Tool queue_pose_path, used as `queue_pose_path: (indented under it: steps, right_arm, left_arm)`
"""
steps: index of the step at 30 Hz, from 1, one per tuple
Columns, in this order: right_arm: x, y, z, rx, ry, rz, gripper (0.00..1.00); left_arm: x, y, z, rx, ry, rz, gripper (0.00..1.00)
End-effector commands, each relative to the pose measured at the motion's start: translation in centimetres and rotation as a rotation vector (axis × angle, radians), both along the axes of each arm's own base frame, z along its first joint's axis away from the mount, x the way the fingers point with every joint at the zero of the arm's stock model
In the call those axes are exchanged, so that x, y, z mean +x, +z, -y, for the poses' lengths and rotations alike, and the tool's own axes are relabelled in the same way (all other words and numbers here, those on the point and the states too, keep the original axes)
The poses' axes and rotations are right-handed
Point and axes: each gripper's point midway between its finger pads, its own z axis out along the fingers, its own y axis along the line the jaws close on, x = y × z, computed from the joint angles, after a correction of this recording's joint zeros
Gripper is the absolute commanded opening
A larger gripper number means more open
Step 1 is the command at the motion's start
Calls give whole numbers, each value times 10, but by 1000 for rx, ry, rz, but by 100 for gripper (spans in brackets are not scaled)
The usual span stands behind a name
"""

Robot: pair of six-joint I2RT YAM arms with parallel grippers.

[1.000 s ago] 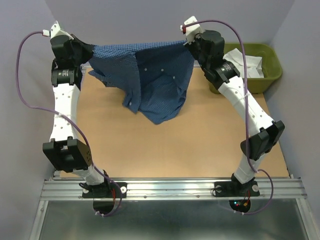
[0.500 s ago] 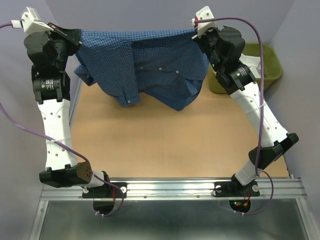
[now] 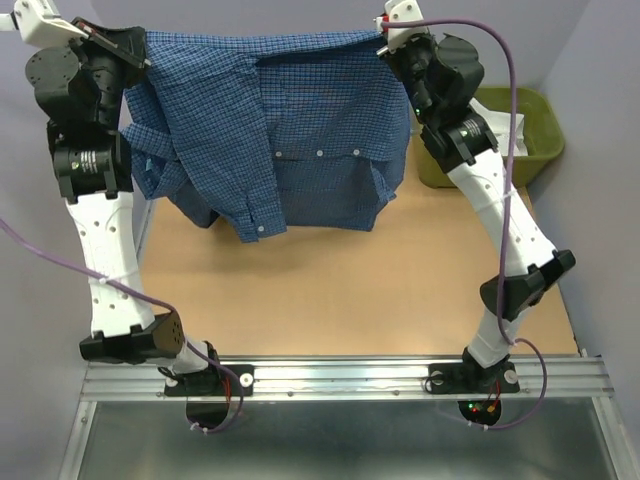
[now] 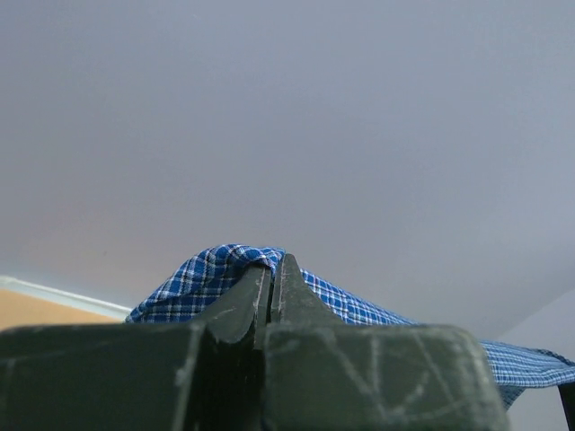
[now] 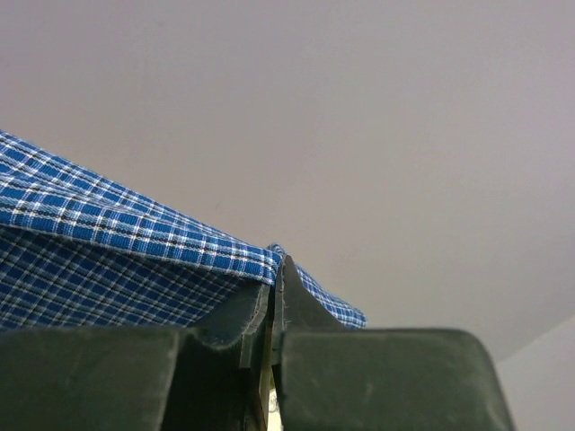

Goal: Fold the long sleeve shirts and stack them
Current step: Flatten the shirt out

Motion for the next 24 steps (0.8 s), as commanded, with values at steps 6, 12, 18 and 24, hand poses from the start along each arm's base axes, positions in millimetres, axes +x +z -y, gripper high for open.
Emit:
queue_pose_path:
  steps: [6,12,18,24]
  right_arm:
    - [43,30,24,58,-147,176,1]
    - [29,68,41,108,-199,317,1]
    - [-16,100,61,149,-189,382,1]
    - [-45,38,50,73,-40,234,1]
  left_arm:
    - [54,14,-6,51,-25,87,0]
    - [72,35,2,50,-100,150,0]
    - [23,79,22,130,-163,293,0]
    - [2,11,4,108,-35,164,0]
